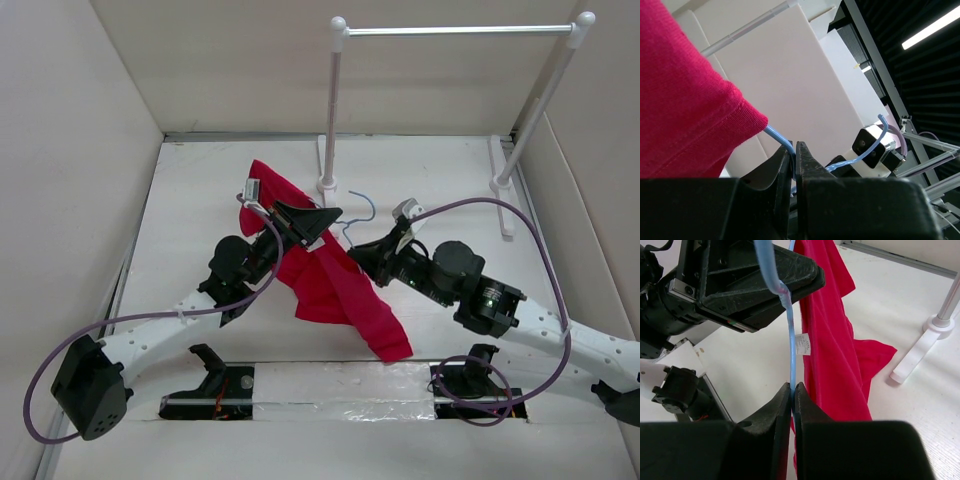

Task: Place the t-shirt on the hanger
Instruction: Place the hanger at the clothesline.

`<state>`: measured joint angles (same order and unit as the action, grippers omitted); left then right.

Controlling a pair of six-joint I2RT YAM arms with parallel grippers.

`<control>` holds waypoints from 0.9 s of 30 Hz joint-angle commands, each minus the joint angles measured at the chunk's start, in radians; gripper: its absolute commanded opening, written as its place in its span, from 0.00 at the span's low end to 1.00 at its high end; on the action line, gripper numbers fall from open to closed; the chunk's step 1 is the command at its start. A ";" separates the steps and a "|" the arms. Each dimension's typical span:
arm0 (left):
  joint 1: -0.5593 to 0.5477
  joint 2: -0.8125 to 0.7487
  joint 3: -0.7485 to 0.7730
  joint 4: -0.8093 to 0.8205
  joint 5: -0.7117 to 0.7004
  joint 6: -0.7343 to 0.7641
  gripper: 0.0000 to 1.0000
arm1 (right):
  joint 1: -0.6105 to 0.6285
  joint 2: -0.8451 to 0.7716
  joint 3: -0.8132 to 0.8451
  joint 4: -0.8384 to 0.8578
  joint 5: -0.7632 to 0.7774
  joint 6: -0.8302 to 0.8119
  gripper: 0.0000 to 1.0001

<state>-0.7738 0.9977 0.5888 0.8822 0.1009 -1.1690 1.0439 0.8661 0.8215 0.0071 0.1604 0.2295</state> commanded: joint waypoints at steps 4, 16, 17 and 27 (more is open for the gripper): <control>0.004 -0.041 -0.015 0.109 0.017 -0.026 0.00 | -0.001 0.010 -0.001 0.077 0.031 0.011 0.28; 0.013 -0.051 -0.032 0.126 0.013 -0.034 0.00 | 0.054 0.034 0.014 0.045 0.128 0.001 0.06; 0.013 -0.050 -0.027 0.121 0.010 -0.032 0.00 | 0.054 0.033 0.015 0.044 0.142 0.004 0.00; 0.027 -0.077 0.127 -0.191 0.046 0.202 0.58 | 0.065 0.017 0.182 -0.203 0.269 0.002 0.00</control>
<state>-0.7547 0.9707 0.6113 0.7700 0.1215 -1.0943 1.1076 0.8970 0.8963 -0.1333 0.3485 0.2394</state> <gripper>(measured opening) 0.557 0.032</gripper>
